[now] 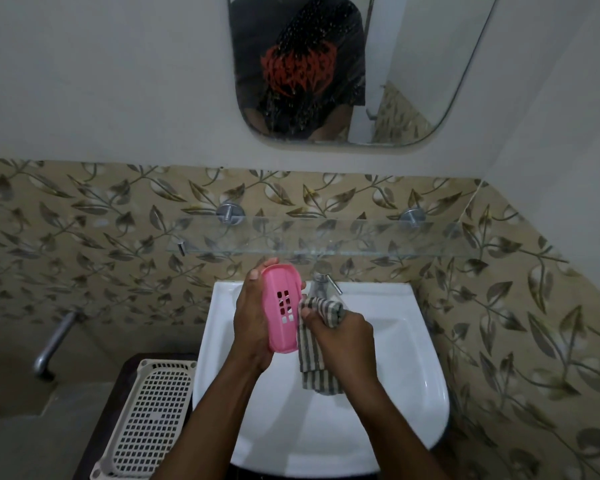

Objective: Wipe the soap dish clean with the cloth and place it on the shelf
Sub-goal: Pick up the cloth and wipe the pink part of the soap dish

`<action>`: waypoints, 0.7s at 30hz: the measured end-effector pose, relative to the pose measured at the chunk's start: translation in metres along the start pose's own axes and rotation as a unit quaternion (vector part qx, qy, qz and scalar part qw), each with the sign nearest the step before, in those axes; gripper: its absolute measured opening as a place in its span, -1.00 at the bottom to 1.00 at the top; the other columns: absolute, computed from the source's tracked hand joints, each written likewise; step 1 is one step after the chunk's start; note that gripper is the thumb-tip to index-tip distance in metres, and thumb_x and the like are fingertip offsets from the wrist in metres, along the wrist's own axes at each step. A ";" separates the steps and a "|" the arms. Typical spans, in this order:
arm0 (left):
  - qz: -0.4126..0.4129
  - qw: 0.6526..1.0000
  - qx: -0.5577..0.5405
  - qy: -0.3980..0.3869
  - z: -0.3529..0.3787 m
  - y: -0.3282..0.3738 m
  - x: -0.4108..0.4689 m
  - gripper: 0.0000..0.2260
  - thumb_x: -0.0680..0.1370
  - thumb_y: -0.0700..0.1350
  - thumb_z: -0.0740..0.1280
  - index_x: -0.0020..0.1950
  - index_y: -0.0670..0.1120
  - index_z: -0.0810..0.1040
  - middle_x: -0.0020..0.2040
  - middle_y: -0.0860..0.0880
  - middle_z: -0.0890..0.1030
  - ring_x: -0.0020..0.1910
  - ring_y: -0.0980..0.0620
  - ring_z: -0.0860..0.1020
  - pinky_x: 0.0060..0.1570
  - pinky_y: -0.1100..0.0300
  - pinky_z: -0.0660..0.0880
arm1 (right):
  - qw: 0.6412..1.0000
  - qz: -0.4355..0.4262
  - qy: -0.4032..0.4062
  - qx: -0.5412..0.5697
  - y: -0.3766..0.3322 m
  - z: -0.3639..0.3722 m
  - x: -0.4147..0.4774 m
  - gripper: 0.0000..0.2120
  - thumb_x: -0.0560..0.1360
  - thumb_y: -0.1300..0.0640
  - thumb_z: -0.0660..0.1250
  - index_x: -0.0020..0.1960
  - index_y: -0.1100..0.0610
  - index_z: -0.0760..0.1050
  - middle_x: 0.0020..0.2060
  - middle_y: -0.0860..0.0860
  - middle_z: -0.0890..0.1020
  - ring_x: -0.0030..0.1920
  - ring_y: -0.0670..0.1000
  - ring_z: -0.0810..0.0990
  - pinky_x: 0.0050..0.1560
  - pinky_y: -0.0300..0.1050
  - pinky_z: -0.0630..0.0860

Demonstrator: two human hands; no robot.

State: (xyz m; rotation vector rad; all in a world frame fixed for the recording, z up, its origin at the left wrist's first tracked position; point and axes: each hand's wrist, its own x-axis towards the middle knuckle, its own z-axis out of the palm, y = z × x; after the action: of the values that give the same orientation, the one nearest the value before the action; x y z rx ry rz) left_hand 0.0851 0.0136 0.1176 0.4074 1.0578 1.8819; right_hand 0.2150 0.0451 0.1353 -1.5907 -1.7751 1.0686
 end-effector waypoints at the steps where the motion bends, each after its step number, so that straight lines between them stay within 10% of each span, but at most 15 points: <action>1: -0.013 1.000 -0.014 0.006 -0.002 -0.002 0.000 -0.44 0.52 0.23 0.26 0.36 -0.13 0.46 0.04 -0.24 0.68 -0.12 -0.13 0.67 -0.20 0.00 0.64 | 1.000 0.013 -0.003 0.009 0.000 -0.002 -0.001 -0.61 0.39 -0.26 0.41 -0.15 0.08 0.64 -0.31 -0.01 0.64 -0.27 -0.03 0.63 -0.25 -0.15 0.56; 7: -0.030 0.995 -0.082 0.053 -0.006 -0.003 0.008 -0.38 0.56 0.30 0.12 0.38 -0.16 0.47 0.12 -0.25 0.60 0.02 -0.18 0.59 0.04 -0.08 0.52 | 0.961 0.177 -0.059 0.206 0.012 0.015 -0.022 -0.41 0.19 -0.35 0.51 -0.04 0.11 0.64 -0.17 0.03 0.72 -0.15 0.06 0.71 -0.01 0.08 0.64; 11: 0.130 0.989 0.021 0.061 0.004 -0.005 0.003 -0.58 0.56 0.24 0.18 0.29 0.02 0.46 0.25 -0.24 0.50 0.13 -0.17 0.55 0.02 -0.11 0.57 | 0.887 0.265 -0.113 0.361 0.011 0.022 -0.033 -0.42 0.17 -0.20 0.59 0.01 0.18 0.65 -0.17 0.17 0.73 -0.13 0.18 0.72 0.04 0.18 0.62; 14: 0.271 0.945 0.175 0.049 0.006 -0.007 -0.007 -0.72 0.58 0.13 0.15 0.24 0.09 0.41 0.20 -0.01 0.47 0.14 0.09 0.52 0.03 0.13 0.56 | 0.849 0.308 -0.161 0.399 0.010 0.021 -0.037 -0.64 0.38 0.04 0.54 0.02 0.29 0.63 -0.17 0.23 0.72 -0.17 0.20 0.72 -0.10 0.07 0.65; 18: 0.335 0.866 0.368 -0.046 -0.016 -0.016 -0.008 -0.60 0.55 0.14 0.28 0.33 -0.01 0.42 0.24 -0.11 0.40 0.27 -0.12 0.44 0.18 -0.01 0.49 | 0.797 0.329 -0.238 0.447 0.013 0.019 -0.042 -0.71 0.48 0.07 0.44 0.01 0.30 0.66 -0.18 0.21 0.72 -0.27 0.13 0.71 -0.15 0.00 0.64; 21: 0.340 0.806 0.477 -0.086 -0.032 -0.018 -0.016 -0.50 0.44 0.06 0.40 0.33 -0.06 0.45 0.25 -0.14 0.38 0.32 0.07 0.38 0.26 0.36 0.34 | 0.791 0.331 -0.248 0.451 0.015 0.012 -0.039 -0.73 0.47 0.07 0.44 -0.04 0.31 0.67 -0.17 0.22 0.72 -0.30 0.10 0.70 -0.17 -0.02 0.64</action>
State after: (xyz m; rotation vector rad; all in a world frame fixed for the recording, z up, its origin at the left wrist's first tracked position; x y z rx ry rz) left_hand 0.0829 -0.0118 0.0871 1.6948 1.8521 1.6613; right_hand 0.2202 0.0040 0.1208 -1.3169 -0.5970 2.3762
